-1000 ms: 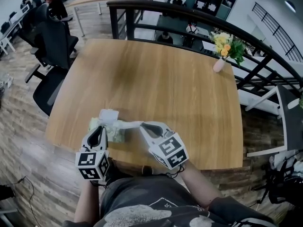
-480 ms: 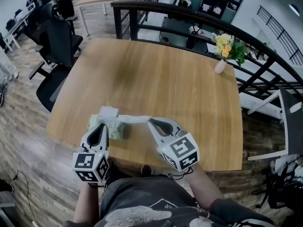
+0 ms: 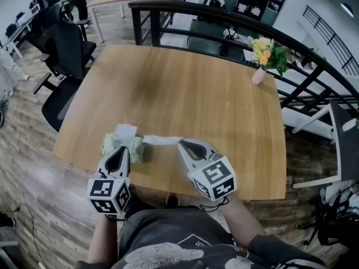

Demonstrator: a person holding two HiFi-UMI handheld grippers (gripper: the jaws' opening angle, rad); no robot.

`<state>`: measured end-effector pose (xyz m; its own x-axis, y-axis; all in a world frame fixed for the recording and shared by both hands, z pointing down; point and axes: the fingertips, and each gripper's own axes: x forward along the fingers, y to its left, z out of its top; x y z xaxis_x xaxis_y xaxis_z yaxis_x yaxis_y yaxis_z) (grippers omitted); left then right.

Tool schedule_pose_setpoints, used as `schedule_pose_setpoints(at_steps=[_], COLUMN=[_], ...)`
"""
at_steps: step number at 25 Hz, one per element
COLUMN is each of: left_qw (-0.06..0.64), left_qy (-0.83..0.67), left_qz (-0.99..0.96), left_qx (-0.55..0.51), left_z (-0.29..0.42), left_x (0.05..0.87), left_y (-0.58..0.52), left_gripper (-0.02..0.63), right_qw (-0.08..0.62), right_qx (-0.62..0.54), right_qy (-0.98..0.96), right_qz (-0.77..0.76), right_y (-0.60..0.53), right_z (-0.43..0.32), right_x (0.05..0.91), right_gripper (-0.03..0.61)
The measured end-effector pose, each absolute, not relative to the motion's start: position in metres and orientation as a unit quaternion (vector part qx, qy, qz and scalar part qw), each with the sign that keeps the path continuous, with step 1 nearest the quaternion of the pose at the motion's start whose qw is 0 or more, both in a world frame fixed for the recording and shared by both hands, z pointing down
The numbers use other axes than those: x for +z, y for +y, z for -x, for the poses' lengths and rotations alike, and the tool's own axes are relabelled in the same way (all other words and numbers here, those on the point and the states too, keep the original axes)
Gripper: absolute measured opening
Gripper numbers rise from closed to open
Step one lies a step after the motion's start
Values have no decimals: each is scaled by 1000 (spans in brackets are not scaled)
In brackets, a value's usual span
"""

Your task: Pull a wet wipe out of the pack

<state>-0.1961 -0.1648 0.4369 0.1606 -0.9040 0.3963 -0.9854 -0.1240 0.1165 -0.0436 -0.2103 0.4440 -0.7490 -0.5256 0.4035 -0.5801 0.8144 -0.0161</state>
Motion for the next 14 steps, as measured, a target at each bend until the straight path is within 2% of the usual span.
schedule_pose_setpoints(at_steps=[14], left_qw=[185], left_qy=[-637], left_qz=[-737], left_qx=[129], left_z=[193], left_x=[442], left_y=[-161], left_gripper=[23], right_qw=[189], right_qx=[66], right_qy=[-933], right_qz=[-299], right_y=[-204], right_z=[41], right_x=[440], right_gripper=[31])
